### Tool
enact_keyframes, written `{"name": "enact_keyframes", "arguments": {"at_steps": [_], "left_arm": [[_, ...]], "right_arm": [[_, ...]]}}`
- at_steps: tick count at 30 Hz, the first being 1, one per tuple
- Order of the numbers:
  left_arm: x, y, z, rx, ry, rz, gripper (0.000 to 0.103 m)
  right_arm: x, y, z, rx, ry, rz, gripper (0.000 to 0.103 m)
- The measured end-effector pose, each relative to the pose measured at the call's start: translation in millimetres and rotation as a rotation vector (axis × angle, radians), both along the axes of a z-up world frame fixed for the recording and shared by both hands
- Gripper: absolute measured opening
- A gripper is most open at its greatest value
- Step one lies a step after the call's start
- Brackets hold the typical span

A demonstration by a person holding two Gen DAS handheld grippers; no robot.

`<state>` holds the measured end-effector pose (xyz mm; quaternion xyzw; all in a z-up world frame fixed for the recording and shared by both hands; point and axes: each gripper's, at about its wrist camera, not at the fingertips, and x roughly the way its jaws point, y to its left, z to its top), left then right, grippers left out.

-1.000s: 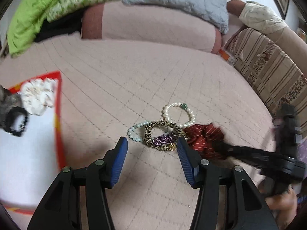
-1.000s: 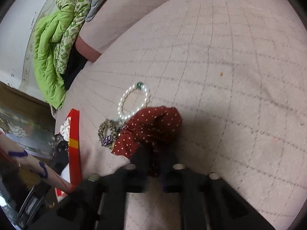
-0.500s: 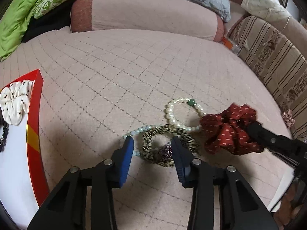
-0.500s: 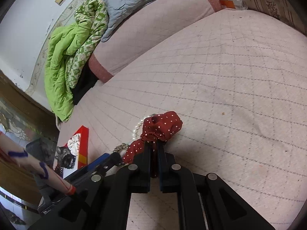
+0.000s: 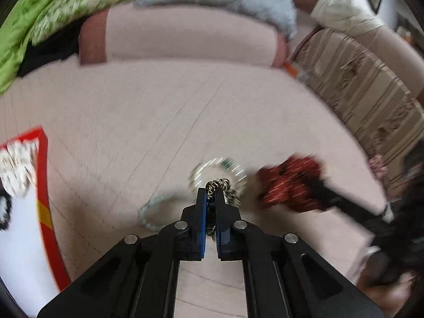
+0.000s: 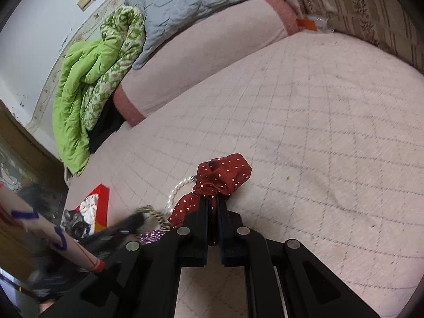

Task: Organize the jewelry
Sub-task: 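Grasp the gold beaded bracelet with the left gripper, then carry the bracelet with the left gripper while the right gripper carries the scrunchie to the box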

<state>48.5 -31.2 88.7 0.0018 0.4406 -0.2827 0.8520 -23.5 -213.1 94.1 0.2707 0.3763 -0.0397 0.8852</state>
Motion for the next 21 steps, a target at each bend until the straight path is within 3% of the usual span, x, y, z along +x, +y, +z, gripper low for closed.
{"name": "enact_keyframes", "arguments": {"at_steps": [7,12,15,21], "left_arm": [[-43,-10,107,-0.061,-0.165,-0.069,0.005],[-70,-14,156,-0.099,-0.249,-0.097,0.005],[-84,-4,158,-0.106,-0.267,-0.075,0.005],[-103,43,124,-0.068,-0.267,0.011,0.005]], "right_arm": [[-5,-8,2,-0.001,-0.012,-0.042,0.007],[-11,-8,3,-0.008,-0.018,-0.034,0.007],[-16,-6,5,-0.014,-0.022,-0.021,0.007],[-25,11,7,-0.028,-0.03,0.042,0.007]]}}
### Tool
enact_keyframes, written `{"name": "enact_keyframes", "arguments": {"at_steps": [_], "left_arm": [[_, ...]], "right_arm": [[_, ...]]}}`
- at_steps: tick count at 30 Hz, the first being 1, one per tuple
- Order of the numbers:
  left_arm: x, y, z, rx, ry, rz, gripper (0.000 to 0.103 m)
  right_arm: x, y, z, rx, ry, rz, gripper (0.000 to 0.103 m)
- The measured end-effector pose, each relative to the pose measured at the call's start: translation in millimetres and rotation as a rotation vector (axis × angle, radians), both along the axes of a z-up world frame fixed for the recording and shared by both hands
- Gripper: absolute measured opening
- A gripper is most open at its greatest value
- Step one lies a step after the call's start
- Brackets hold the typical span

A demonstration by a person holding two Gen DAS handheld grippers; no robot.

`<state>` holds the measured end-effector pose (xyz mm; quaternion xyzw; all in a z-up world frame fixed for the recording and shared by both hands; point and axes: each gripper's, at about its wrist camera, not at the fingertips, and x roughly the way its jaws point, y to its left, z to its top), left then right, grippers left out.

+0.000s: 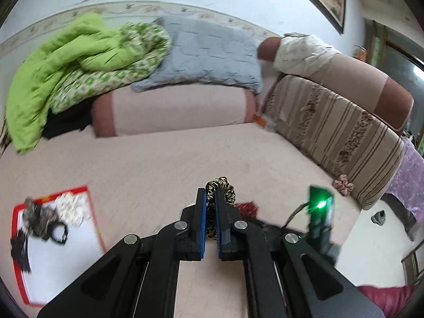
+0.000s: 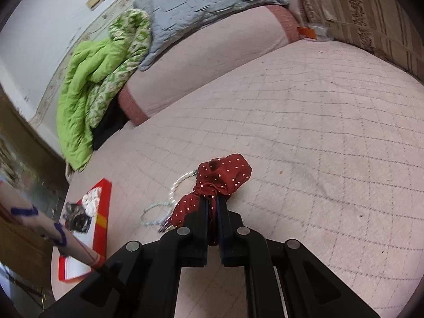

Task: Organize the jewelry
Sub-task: 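Carry the bracelet with the left gripper while the right gripper carries the scrunchie to the box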

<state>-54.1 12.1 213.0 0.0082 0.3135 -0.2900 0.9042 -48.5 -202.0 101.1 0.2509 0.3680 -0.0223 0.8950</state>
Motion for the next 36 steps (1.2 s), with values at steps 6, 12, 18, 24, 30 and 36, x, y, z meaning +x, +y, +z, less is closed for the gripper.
{"name": "enact_keyframes", "arguments": {"at_steps": [6,12,18,24,30,36], "left_arm": [[-10,47,-19,-0.026,0.008,0.089,0.005],[-19,74,-31,-0.05,-0.017,0.141,0.006],[-6,114,-55,-0.073,0.013,0.247,0.006],[4,153,-81,-0.083,0.02,0.359,0.006],[11,192,-94,-0.093,0.048,0.428,0.006],[19,224,-106,-0.071,0.065,0.511,0.006]], "right_arm": [[-15,21,8,-0.018,-0.049,0.088,0.007],[-26,39,14,0.015,-0.093,0.147,0.007],[-23,57,17,-0.021,-0.101,0.19,0.007],[-17,77,14,-0.071,-0.095,0.251,0.007],[-12,114,15,-0.126,-0.096,0.362,0.007],[-1,160,23,-0.069,-0.104,0.469,0.007]]}}
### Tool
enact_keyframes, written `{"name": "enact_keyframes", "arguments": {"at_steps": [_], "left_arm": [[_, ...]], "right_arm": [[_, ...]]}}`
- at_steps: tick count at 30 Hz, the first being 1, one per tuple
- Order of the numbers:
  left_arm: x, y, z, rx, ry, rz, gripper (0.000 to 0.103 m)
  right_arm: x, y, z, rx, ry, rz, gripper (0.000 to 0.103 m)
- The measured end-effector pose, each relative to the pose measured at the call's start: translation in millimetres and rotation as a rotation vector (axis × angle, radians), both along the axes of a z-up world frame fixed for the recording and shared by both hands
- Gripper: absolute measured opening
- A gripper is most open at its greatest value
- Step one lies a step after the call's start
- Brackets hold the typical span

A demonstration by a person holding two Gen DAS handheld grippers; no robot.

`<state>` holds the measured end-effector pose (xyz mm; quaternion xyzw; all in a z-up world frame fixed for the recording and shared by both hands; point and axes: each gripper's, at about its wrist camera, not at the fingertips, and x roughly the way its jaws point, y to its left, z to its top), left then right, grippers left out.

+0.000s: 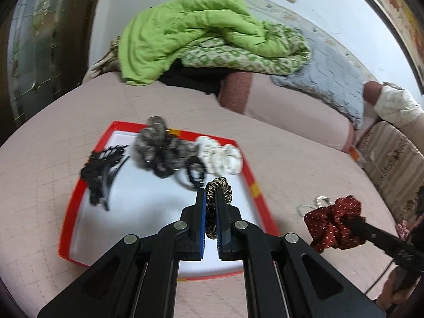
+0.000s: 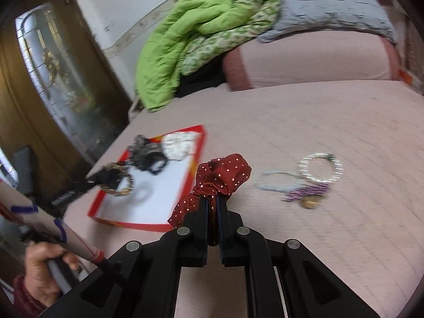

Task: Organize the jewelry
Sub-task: 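Carry the bracelet with the left gripper while the right gripper carries the scrunchie to the box, then lower both items into the box and open both grippers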

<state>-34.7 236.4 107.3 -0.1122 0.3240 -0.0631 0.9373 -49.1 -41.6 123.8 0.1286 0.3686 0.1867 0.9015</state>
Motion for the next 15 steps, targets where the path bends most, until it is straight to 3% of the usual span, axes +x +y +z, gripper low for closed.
{"name": "enact_keyframes", "arguments": {"at_steps": [5,15], "left_arm": [[8,19,-11,-0.033,0.041,0.05,0.006],[33,27,-17,-0.007,0.059,0.097,0.006]], "right_arm": [[18,44,4,0.016,-0.004,0.093,0.008],[58,91,-12,0.038,0.023,0.16,0.009]]}}
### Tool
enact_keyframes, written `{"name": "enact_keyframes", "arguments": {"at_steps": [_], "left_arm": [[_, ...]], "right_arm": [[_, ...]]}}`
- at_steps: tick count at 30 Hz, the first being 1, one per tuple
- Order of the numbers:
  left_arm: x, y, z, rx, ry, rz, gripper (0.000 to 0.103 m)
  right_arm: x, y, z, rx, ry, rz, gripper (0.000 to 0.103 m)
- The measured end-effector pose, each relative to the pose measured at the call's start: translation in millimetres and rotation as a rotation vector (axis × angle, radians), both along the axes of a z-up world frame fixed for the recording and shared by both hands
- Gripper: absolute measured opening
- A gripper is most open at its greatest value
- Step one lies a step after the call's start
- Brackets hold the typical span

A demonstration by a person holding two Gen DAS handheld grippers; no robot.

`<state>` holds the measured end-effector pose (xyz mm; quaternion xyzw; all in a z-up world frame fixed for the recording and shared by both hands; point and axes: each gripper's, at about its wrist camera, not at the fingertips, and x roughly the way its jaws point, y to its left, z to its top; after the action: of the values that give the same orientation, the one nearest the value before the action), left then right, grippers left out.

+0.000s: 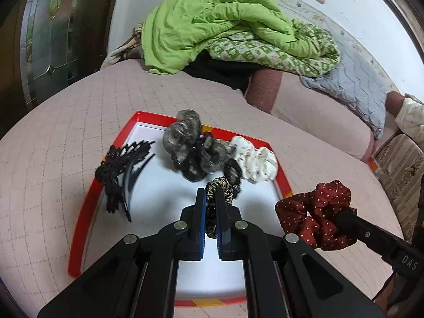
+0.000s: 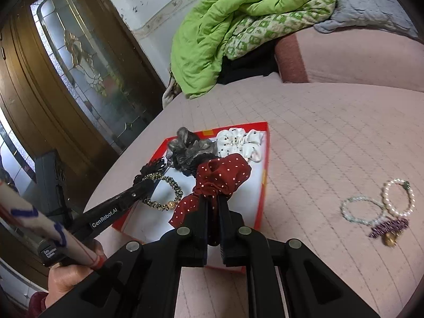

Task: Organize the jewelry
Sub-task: 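Lower both items into the box and open both grippers, then move both grippers back toward the remaining bracelets on the bed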

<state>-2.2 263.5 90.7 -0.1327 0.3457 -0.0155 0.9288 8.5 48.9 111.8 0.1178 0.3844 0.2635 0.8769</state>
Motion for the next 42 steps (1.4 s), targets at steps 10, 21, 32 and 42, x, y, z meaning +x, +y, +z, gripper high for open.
{"name": "enact_keyframes", "arguments": {"at_steps": [10,21,32,42], "left_arm": [[21,0,-15,0.043,0.058,0.023,0.006],[36,4,-23,0.075,0.091,0.049,0.006],[36,0,-23,0.095,0.092,0.045,0.01],[30,-6,-11,0.093,0.026,0.072,0.033]], "right_arm": [[32,21,-26,-0.007,0.045,0.029,0.009],[60,27,-50,-0.037,0.088,0.056,0.01],[60,23,-48,-0.05,0.09,0.056,0.021],[53,13,-37,-0.022,0.073,0.052,0.029]]}}
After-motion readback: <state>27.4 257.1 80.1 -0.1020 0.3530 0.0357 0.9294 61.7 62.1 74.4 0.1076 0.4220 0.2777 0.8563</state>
